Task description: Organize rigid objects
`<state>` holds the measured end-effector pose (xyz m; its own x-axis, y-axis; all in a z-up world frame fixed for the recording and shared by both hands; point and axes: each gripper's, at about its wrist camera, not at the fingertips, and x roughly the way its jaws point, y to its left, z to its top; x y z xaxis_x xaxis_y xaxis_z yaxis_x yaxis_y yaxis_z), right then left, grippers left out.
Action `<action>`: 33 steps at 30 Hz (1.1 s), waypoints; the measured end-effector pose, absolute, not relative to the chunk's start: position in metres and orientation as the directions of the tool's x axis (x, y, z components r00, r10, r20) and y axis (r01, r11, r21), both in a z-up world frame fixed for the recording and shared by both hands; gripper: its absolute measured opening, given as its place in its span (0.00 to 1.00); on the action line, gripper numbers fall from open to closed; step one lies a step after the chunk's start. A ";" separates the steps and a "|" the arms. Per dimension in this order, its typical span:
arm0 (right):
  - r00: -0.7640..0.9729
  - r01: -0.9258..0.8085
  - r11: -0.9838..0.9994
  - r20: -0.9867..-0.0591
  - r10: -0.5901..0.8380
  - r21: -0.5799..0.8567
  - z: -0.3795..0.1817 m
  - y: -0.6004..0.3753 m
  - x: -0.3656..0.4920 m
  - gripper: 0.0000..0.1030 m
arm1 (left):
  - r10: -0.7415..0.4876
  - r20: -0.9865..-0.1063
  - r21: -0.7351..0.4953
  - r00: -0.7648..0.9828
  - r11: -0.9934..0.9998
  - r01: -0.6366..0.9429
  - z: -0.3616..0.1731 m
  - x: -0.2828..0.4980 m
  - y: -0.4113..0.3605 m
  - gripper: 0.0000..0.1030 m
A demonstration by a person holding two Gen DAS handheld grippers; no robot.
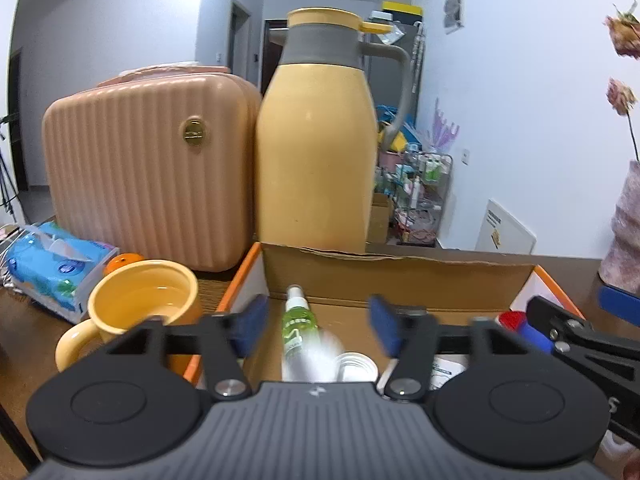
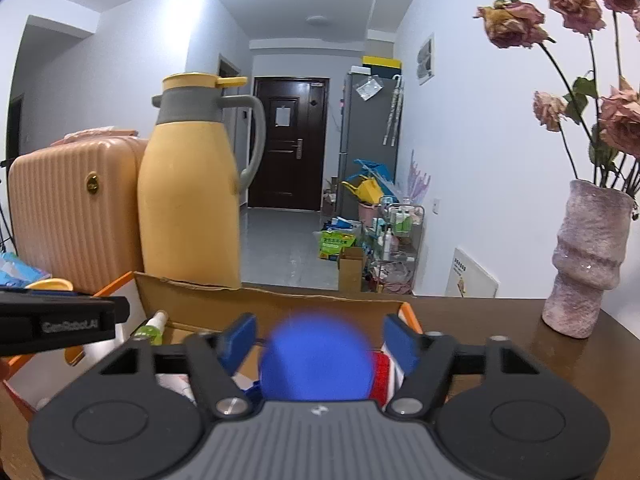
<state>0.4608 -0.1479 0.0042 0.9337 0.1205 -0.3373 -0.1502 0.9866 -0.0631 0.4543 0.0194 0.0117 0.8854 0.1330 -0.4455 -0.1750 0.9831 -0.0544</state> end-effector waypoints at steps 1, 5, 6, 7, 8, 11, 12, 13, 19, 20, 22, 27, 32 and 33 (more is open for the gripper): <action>0.935 -0.145 0.988 -0.336 0.117 -0.061 0.005 -0.148 0.461 0.87 | 0.145 -0.440 -0.054 0.886 0.981 -0.188 0.012 0.453 0.021 0.81; 0.940 -0.130 0.991 -0.322 0.111 -0.038 0.008 -0.153 0.458 0.97 | 0.189 -0.422 -0.030 0.887 0.975 -0.222 0.015 0.451 0.021 1.00; 0.939 -0.131 0.991 -0.323 0.113 -0.034 0.008 -0.154 0.458 1.00 | 0.188 -0.422 -0.029 0.887 0.975 -0.220 0.015 0.451 0.021 1.00; 0.940 -0.132 0.991 -0.322 0.116 -0.029 0.009 -0.155 0.457 1.00 | 0.186 -0.422 -0.030 0.887 0.975 -0.219 0.015 0.450 0.022 1.00; 0.940 -0.132 0.991 -0.321 0.117 -0.024 0.009 -0.156 0.457 1.00 | 0.189 -0.422 -0.028 0.887 0.975 -0.221 0.015 0.450 0.021 1.00; 0.940 -0.128 0.992 -0.322 0.115 -0.020 0.008 -0.157 0.457 1.00 | 0.187 -0.423 -0.031 0.887 0.975 -0.220 0.016 0.450 0.023 1.00; 0.939 -0.129 0.991 -0.324 0.116 -0.019 0.008 -0.157 0.457 1.00 | 0.186 -0.423 -0.033 0.887 0.975 -0.220 0.016 0.450 0.023 1.00; 0.939 -0.129 0.992 -0.325 0.116 -0.017 0.008 -0.157 0.458 1.00 | 0.187 -0.422 -0.034 0.887 0.975 -0.221 0.016 0.450 0.023 1.00; 0.939 -0.126 0.992 -0.325 0.114 -0.015 0.008 -0.158 0.457 1.00 | 0.190 -0.419 -0.031 0.888 0.974 -0.224 0.016 0.449 0.024 1.00; 0.939 -0.125 0.992 -0.324 0.114 -0.014 0.008 -0.158 0.456 1.00 | 0.189 -0.419 -0.033 0.888 0.974 -0.223 0.016 0.449 0.024 1.00; 0.940 -0.124 0.992 -0.323 0.113 -0.015 0.008 -0.157 0.456 1.00 | 0.187 -0.419 -0.037 0.888 0.974 -0.223 0.017 0.449 0.025 1.00; 0.941 -0.122 0.992 -0.319 0.111 -0.016 0.010 -0.158 0.454 1.00 | 0.189 -0.420 -0.040 0.888 0.973 -0.226 0.018 0.445 0.025 1.00; 0.944 -0.124 0.992 -0.308 0.114 -0.012 0.011 -0.160 0.446 1.00 | 0.194 -0.411 -0.037 0.891 0.973 -0.229 0.020 0.434 0.026 1.00; 0.945 -0.126 0.992 -0.306 0.116 -0.012 0.011 -0.161 0.443 1.00 | 0.194 -0.411 -0.037 0.891 0.973 -0.229 0.021 0.431 0.026 1.00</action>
<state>0.4435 -0.1605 0.0107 0.9450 0.1164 -0.3058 -0.1259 0.9920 -0.0115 0.4308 0.0263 0.0211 0.8906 0.1940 -0.4114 -0.2291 0.9727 -0.0373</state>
